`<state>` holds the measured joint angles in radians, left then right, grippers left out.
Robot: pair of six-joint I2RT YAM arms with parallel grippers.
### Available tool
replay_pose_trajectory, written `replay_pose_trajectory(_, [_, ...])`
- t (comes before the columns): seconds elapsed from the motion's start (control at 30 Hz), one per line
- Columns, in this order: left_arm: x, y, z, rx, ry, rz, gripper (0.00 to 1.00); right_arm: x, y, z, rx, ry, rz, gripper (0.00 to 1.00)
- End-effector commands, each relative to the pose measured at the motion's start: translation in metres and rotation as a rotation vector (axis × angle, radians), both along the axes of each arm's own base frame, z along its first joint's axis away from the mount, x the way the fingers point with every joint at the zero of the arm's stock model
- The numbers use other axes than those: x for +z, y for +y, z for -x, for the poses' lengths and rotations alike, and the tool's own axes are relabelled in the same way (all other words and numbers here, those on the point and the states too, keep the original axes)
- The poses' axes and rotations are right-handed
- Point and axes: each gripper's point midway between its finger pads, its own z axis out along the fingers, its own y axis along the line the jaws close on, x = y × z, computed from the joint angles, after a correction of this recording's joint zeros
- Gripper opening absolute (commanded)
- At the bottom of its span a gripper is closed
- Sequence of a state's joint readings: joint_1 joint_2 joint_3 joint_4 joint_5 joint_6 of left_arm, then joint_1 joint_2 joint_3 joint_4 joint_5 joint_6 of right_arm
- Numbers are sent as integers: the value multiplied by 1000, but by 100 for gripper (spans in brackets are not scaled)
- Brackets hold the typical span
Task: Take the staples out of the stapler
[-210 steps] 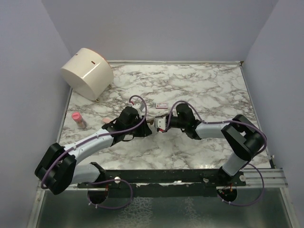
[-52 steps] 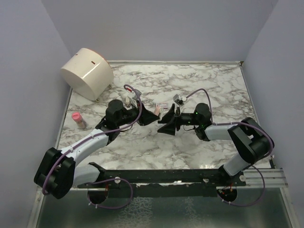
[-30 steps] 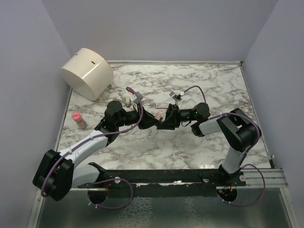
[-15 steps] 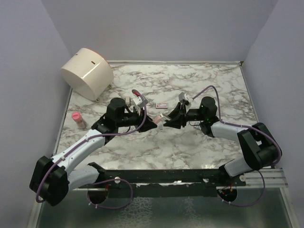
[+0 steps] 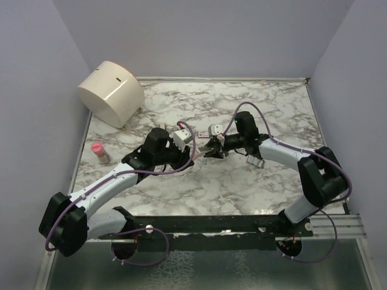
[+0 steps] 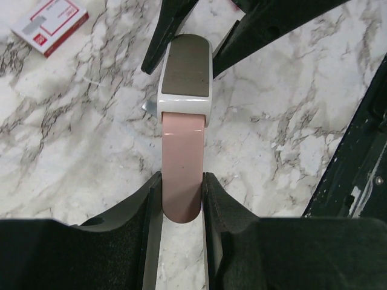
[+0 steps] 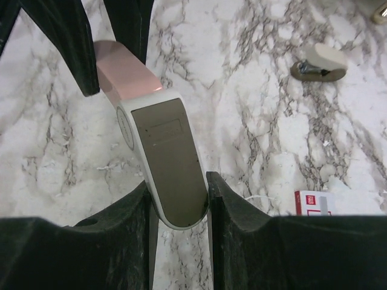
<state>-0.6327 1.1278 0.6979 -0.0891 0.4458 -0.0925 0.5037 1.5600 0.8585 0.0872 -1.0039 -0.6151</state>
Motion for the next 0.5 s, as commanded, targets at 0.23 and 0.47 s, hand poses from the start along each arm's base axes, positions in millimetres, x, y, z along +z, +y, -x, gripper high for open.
replay_pose_trajectory(0.23, [-3,6,-19,101,-26,-50,0,-45,23,11,74,-98,200,1])
replay_pose_trajectory(0.47, [-11,10,-18,94,-30,-78,0,-48,24,4,17,-180,242,1])
